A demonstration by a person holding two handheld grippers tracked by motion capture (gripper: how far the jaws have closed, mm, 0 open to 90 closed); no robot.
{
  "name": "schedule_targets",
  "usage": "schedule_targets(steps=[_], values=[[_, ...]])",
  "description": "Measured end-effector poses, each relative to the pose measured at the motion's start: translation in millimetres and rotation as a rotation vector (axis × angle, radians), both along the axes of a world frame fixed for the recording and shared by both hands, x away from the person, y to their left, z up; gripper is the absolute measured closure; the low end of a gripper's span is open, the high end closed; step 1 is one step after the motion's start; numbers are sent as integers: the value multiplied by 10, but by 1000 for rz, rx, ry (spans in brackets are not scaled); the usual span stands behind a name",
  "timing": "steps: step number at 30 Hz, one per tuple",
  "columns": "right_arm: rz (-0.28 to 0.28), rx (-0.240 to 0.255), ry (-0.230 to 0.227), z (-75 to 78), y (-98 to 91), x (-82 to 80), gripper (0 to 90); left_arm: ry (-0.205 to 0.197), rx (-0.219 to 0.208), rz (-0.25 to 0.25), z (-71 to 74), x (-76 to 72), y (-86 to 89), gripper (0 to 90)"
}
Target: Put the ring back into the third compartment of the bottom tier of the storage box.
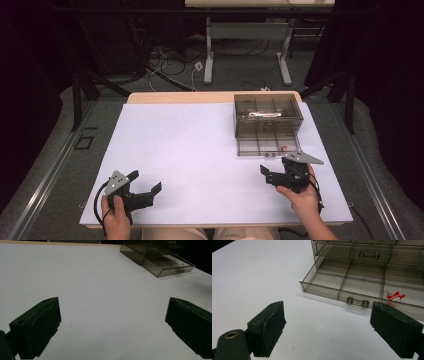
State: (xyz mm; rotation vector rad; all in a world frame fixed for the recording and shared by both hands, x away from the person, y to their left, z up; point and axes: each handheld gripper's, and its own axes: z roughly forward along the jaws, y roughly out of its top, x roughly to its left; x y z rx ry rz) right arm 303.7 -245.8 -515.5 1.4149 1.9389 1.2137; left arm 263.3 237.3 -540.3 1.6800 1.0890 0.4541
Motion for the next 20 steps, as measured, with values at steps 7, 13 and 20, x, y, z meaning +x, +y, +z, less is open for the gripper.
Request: schedule_targets(steps=[7,13,20], values=[[0,-13,-8,-96,3,-79,123,-1,2,0,-1,0,-1,3],[2,-18,-7,-200,9,-132,123,-2,4,-1,0,0,-6,3],[-1,-32,-5,-262,2,-174,120,-1,2,0,4,8,-22,3]])
